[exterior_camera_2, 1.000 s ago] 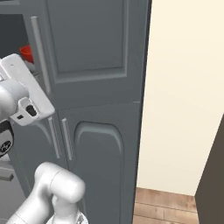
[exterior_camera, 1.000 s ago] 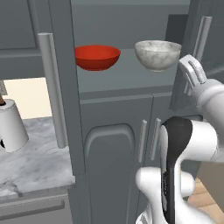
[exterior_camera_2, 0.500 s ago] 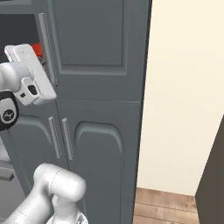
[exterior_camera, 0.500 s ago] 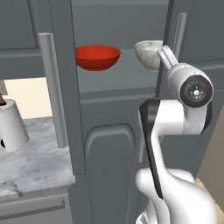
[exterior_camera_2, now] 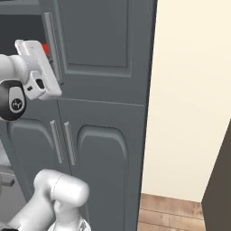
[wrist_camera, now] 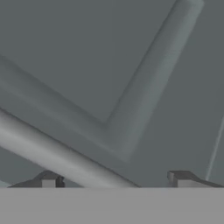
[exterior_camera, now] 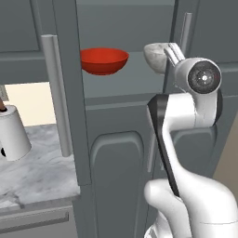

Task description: Open the cabinet. Pick the bowls from the counter and place them in the cabinet. Then close the cabinet.

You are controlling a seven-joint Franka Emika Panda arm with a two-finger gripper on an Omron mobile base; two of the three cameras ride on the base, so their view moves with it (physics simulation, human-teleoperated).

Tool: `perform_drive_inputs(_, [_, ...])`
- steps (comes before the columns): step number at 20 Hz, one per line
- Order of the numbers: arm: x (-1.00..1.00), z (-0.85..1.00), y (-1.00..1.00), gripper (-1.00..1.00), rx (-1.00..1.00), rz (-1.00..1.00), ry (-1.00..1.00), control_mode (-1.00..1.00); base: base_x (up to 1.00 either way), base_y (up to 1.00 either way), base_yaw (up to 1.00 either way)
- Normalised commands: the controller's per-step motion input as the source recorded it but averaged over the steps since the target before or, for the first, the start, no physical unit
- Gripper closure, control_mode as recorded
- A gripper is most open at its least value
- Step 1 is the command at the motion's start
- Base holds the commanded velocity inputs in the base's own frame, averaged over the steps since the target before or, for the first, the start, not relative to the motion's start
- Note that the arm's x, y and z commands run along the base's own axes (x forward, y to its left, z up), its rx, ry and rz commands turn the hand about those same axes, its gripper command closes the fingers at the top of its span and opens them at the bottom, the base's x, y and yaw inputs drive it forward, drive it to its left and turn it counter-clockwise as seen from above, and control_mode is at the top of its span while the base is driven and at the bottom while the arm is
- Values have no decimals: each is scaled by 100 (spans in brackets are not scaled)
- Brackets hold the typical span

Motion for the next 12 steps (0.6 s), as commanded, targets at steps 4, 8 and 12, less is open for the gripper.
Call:
perform_drive_inputs(4, [20, -54, -18, -100, 10, 4, -7, -100, 0, 0, 0])
perform_drive_inputs(8, [4, -78, -12, -100, 12, 4, -4, -100, 0, 0, 0])
perform_drive_inputs(12, [2, -69, -3, -100, 7, 3, -2, -100, 0, 0, 0])
